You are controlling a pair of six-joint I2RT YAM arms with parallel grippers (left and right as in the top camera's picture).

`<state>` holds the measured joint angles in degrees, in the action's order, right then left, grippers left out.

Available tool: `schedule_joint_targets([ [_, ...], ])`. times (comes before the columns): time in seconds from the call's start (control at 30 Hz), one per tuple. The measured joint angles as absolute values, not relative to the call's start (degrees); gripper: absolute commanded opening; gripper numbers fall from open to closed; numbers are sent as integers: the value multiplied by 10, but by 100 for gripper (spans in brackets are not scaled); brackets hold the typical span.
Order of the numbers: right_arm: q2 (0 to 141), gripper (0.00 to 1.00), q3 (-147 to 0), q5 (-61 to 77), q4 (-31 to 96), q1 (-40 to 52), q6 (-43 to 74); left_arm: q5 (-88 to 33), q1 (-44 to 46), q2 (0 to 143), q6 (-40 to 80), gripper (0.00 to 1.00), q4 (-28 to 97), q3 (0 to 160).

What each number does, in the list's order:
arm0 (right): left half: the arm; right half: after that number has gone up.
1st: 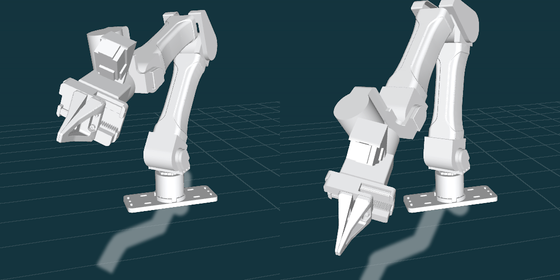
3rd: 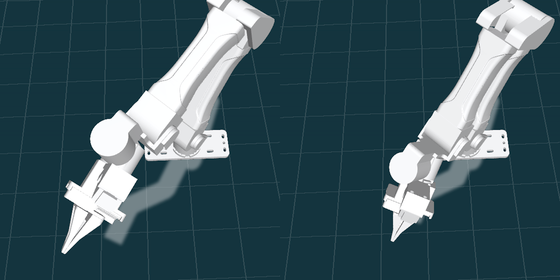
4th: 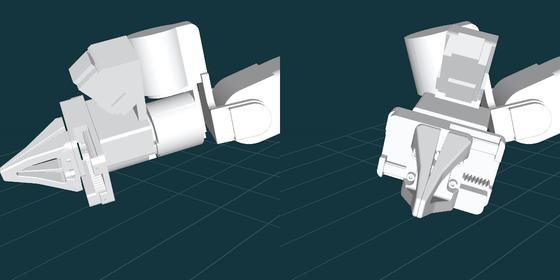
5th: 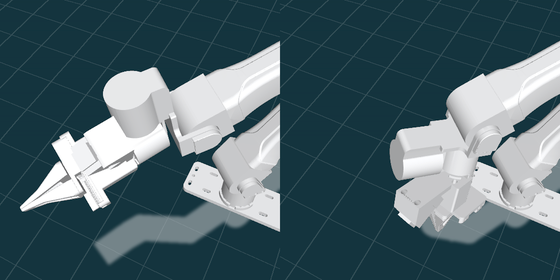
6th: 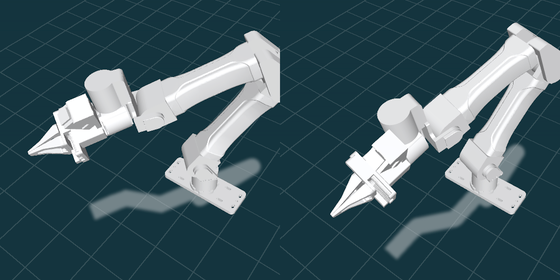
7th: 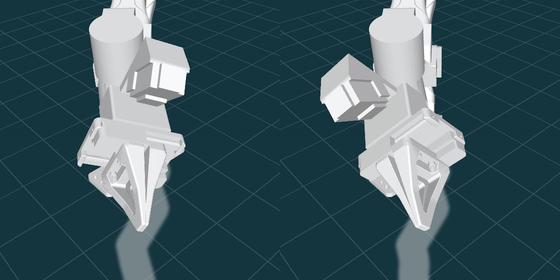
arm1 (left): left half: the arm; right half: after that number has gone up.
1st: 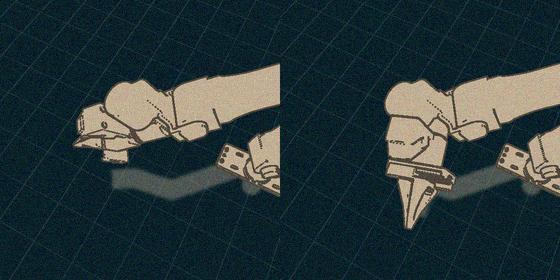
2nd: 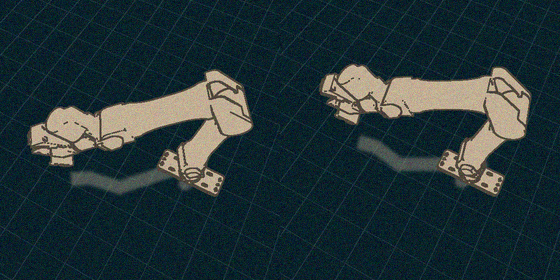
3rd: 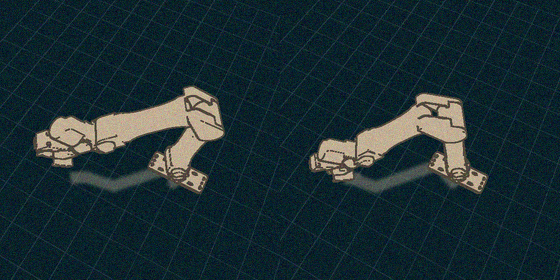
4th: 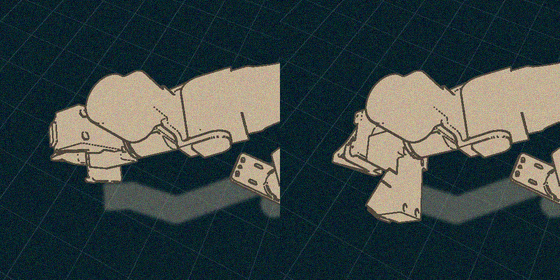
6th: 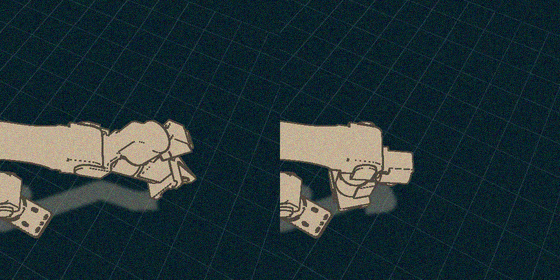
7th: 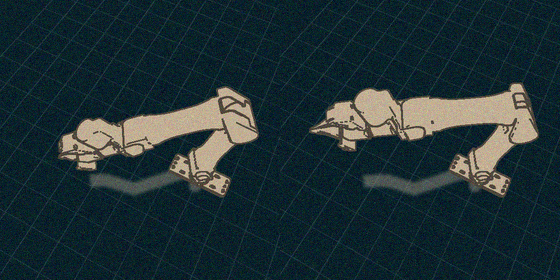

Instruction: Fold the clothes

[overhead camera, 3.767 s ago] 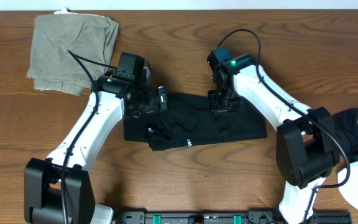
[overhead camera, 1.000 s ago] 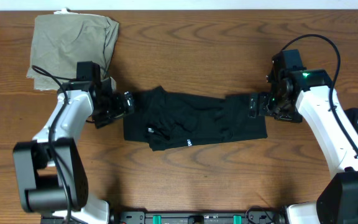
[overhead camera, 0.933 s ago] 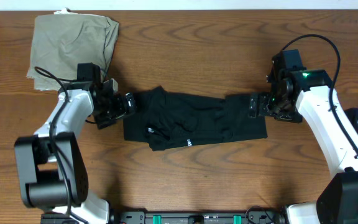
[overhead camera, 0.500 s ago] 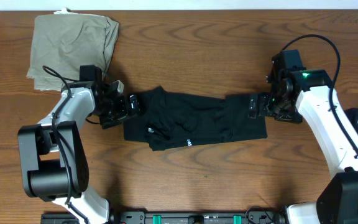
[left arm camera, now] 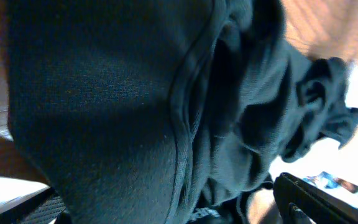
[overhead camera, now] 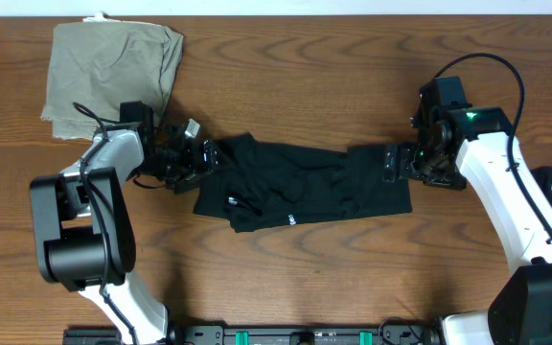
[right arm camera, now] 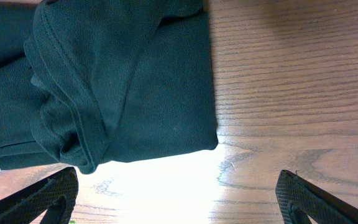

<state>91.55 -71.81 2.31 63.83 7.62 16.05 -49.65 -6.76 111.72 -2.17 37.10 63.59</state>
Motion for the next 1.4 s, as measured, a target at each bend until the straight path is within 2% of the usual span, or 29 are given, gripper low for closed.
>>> schedule_joint_targets([
  [0.3, 915, 99, -718, 30, 638, 76, 161, -569, -70, 1149, -44, 98, 403, 642],
  [0.6, 915, 99, -718, 32, 635, 76, 161, -566, -67, 1154, -58, 98, 458, 641],
  [0.9, 915, 99, -718, 32, 633, 76, 161, -553, -55, 1148, -52, 98, 442, 638],
  [1.3, 915, 99, -718, 32, 634, 76, 161, -526, 17, 1139, 23, 99, 378, 642],
  [1.33, 915, 99, -718, 32, 634, 76, 161, -521, 20, 1138, 30, 97, 377, 643],
  [1.4, 915, 99, -718, 32, 634, 76, 161, -510, 25, 1135, 44, 79, 375, 643],
])
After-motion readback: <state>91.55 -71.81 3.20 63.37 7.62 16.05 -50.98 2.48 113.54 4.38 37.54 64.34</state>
